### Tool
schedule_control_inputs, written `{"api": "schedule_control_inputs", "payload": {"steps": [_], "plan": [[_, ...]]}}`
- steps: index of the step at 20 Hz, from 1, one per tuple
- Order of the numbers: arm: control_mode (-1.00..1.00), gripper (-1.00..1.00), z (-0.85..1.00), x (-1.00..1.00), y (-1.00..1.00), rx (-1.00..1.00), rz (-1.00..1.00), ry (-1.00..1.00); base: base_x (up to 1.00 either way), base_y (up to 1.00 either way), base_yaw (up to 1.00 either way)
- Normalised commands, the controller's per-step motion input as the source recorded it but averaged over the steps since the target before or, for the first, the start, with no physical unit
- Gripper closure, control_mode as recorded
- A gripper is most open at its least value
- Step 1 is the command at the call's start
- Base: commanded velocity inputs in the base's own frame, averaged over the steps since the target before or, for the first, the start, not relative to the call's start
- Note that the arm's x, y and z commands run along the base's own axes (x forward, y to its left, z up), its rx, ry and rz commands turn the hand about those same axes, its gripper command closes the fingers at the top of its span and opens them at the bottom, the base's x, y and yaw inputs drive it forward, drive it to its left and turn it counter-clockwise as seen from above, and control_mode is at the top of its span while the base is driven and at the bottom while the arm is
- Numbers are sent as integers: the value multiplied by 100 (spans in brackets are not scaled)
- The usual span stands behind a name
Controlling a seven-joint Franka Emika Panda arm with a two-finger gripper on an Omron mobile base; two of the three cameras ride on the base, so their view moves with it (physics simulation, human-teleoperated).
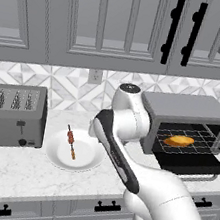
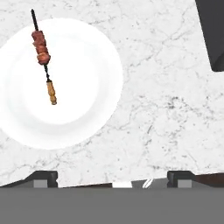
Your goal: Pick up the kebab skewer and baguette bread, and place them inside the toaster oven. Close the toaster oven door and start by setting the timer.
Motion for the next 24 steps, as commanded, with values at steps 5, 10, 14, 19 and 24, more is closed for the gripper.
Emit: {"api": "schedule_control_inputs", "payload": {"steps": [5,10,14,19,24], "plan": [[-100,-100,-3,54,55,-1,21,9,0,0,0],[-100,-100,-32,67,66,0,7,1,0,0,0],[-100,-100,-70,51,75,0,3,0,0,0,0],[-100,-100,-35,59,19,0,1,0,0,0,0],[-100,-100,-17,63,0,0,0,0,0,0,0]]}}
